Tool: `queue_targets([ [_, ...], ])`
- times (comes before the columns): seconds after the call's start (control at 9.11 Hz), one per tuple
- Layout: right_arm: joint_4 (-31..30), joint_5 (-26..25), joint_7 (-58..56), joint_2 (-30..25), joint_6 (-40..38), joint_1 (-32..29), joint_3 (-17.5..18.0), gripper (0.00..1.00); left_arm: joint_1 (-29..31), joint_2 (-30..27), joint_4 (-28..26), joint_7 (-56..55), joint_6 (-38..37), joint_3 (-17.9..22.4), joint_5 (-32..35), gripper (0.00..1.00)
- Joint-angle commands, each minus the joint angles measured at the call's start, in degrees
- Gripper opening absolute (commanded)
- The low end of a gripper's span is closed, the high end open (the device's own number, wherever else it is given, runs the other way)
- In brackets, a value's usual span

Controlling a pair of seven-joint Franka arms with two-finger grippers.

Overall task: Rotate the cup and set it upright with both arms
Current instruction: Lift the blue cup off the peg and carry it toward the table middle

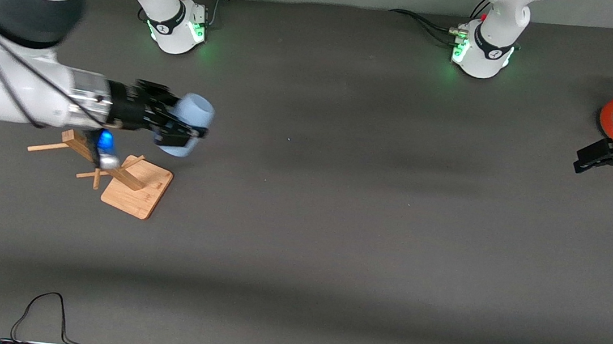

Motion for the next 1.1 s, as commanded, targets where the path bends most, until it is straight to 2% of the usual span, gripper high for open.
queue_targets([
  [0.0, 9.4, 0.0, 1.3, 9.7, 4.9, 6.0, -0.6, 0.45, 0.4, -0.7, -0.7, 0.7, 0.5, -0.4, -0.5, 1.00],
  [0.33, 22.6, -2.3, -5.0, 22.6, 11.2, 10.5, -0.6, 0.45, 0.4, -0.7, -0.8, 0.0, 0.0, -0.3, -0.5, 1.00],
  [0.55, 24.6, -7.0, -13.5, 28.0, 19.6, 14.4, -0.6, 0.45, 0.5, 0.0, -1.0, 0.2, 0.5, -0.2, -0.5, 1.00],
  [0.99, 25.4, -28.4, -35.8, 35.8, 30.1, 24.2, -0.5, 0.45, 1.1, 0.4, -1.2, 0.7, 0.5, -0.3, -0.5, 1.00],
])
